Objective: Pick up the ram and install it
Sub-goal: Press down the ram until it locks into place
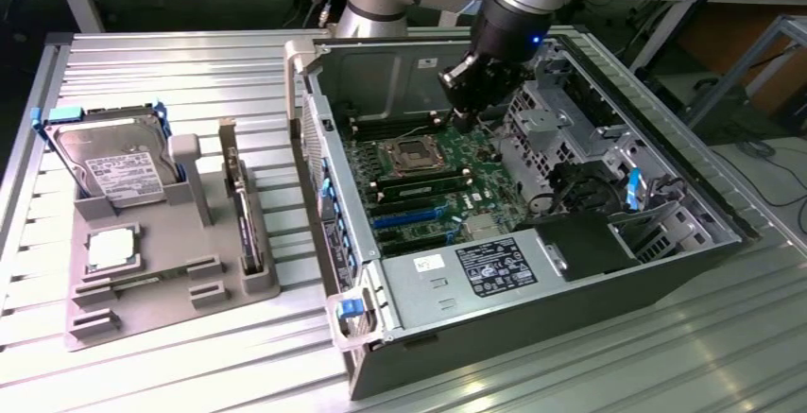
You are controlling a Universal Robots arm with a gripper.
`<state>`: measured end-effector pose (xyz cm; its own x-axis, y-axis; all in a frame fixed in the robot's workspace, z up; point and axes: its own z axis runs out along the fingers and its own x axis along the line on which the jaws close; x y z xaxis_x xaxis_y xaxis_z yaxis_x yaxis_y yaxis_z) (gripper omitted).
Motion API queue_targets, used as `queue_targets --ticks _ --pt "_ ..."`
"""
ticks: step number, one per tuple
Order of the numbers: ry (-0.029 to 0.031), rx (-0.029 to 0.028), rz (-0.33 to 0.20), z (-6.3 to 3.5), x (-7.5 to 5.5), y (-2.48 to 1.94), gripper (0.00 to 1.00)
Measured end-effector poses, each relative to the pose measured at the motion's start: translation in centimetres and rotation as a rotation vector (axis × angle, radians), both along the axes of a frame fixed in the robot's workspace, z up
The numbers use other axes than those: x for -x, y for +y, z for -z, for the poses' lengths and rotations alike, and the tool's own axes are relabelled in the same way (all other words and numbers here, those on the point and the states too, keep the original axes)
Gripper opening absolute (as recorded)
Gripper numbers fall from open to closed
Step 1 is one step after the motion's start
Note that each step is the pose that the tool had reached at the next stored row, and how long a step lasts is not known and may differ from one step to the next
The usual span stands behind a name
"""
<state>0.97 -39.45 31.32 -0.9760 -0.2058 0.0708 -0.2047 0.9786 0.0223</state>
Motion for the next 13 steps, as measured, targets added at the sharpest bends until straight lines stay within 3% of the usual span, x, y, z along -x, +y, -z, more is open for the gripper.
queue_targets --ticks 5,8,13 --pt "0.0000 0.0001 0.169 0.08 0.00 0.00 0.11" --pt "0.0000 0.0001 0.231 0.09 0.01 0.00 0.11" --pt "0.0000 0.0001 0.233 0.09 0.01 0.00 0.11"
